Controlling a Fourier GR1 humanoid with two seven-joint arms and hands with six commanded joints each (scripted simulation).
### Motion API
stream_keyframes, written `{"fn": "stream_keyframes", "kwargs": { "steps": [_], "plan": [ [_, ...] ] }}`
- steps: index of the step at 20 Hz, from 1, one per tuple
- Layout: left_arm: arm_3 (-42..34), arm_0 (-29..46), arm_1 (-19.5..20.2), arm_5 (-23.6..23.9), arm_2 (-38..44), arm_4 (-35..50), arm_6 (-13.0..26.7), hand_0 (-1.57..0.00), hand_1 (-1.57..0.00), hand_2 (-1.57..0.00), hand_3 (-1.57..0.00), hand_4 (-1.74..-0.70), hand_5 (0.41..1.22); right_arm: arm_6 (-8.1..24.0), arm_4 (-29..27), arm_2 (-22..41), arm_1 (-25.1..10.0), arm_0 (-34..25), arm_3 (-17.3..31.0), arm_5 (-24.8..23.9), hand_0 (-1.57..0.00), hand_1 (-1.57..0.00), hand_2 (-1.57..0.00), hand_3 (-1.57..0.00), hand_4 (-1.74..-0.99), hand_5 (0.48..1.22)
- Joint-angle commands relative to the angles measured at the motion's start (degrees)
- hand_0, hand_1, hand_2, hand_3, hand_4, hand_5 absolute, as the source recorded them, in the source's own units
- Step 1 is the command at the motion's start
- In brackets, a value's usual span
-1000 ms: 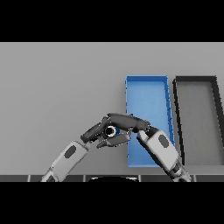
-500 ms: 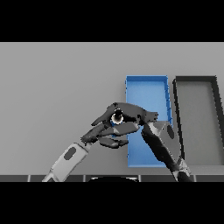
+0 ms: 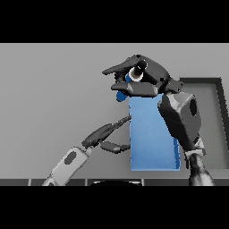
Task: Pick up the blue pipe and place it into the blue bin.
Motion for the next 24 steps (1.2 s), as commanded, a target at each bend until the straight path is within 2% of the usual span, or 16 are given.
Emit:
{"fn": "stream_keyframes", "kwargs": {
  "steps": [1, 5, 6, 9, 13, 15, 16, 18, 20, 21, 22, 23, 24],
  "plan": [
    [-0.27, 0.73, 0.41, -0.05, -0.09, -0.06, -0.38, 0.0, 0.0, 0.0, 0.0, -0.9, 0.487, -0.36, 1.05, -1.01, -0.99, 0.0, 2.18, 0.29, -1.57, -1.57, -1.57, -1.57, -1.497, 1.221],
    [-0.06, -0.35, 0.43, -0.27, 0.82, 0.67, -0.14, 0.0, 0.0, 0.0, 0.0, -0.89, 0.483, -1.88, 7.57, -3.86, -3.23, 0.97, 12.27, 1.87, -1.57, -1.57, -1.57, -1.57, -1.498, 1.221],
    [0.18, -0.6, 1.01, -0.69, 1.33, 1.0, -0.69, 0.0, 0.0, 0.0, 0.0, -0.89, 0.482, -1.0, 7.66, -4.92, -3.76, 1.53, 13.8, 1.65, -1.57, -1.57, -1.57, -1.57, -1.498, 1.221],
    [0.76, -0.37, 1.0, -0.5, 0.92, 0.11, -0.4, 0.0, 0.0, 0.0, 0.0, -0.88, 0.482, -0.59, 11.46, -6.12, -4.73, 7.67, 17.99, 2.07, -1.57, -1.57, -1.57, -1.57, -1.499, 1.221],
    [-0.19, 0.3, 1.38, -0.57, 0.72, 0.05, -1.11, 0.0, 0.0, 0.0, 0.0, -0.87, 0.483, 1.13, 15.52, -6.75, -4.67, 15.23, 19.32, 0.34, -1.57, -1.57, -1.57, -1.57, -1.499, 1.221],
    [-0.08, -0.04, 1.04, -0.38, 0.84, 0.14, -0.49, 0.0, 0.0, 0.0, 0.0, -0.87, 0.481, 4.06, 17.49, -6.16, -4.15, 18.39, 18.48, -1.94, -1.57, -1.57, -1.57, -1.57, -1.499, 1.221],
    [-0.44, 0.66, 0.91, -0.17, 0.29, -0.3, -1.16, 0.0, 0.0, 0.0, 0.0, -0.87, 0.48, 4.38, 18.14, -5.48, -4.3, 20.11, 18.47, -3.42, -1.57, -1.57, -1.57, -1.57, -1.499, 1.221],
    [-0.36, 0.89, 0.79, 0.03, 0.21, -0.35, -0.12, 0.0, 0.0, 0.0, 0.0, -0.88, 0.479, 4.38, 17.69, -2.49, -6.65, 23.04, 19.88, -5.84, -1.57, -1.57, -1.57, -1.57, -1.499, 1.221],
    [0.48, 0.54, 0.82, -0.31, 0.41, -0.31, -0.44, 0.0, 0.0, 0.0, 0.0, -0.88, 0.475, 4.38, 15.23, 1.89, -9.96, 24.08, 21.94, -8.63, -1.57, -1.57, -1.57, -1.02, -1.586, 1.221],
    [0.69, 0.52, 0.64, -0.13, 0.34, -0.55, -0.93, 0.0, 0.0, 0.0, 0.0, -0.88, 0.476, 4.38, 12.78, 4.89, -12.24, 25.29, 22.54, -9.76, -1.57, -1.57, -1.57, -0.82, -1.617, 1.221],
    [0.47, 0.5, 1.05, -0.45, 0.71, -0.05, -1.28, 0.0, 0.0, 0.0, 0.0, -0.88, 0.479, 4.38, 11.18, 7.82, -13.83, 26.41, 22.23, -10.31, -1.57, -1.57, -1.57, -0.68, -1.642, 1.221],
    [0.65, 0.55, 1.06, -0.44, 0.65, -0.17, -1.55, 0.0, 0.0, 0.0, 0.0, -0.88, 0.481, 4.38, 9.75, 11.38, -15.69, 27.1, 22.61, -11.65, -1.57, -1.57, -1.57, -0.62, -1.662, 1.221],
    [0.48, 0.37, 1.35, -0.43, 0.98, -0.01, -1.5, 0.0, 0.0, 0.0, 0.0, -0.89, 0.483, 4.38, 7.37, 14.65, -18.28, 27.52, 22.52, -13.42, -1.57, -1.57, -1.57, -0.81, -1.617, 1.199]
  ]
}}
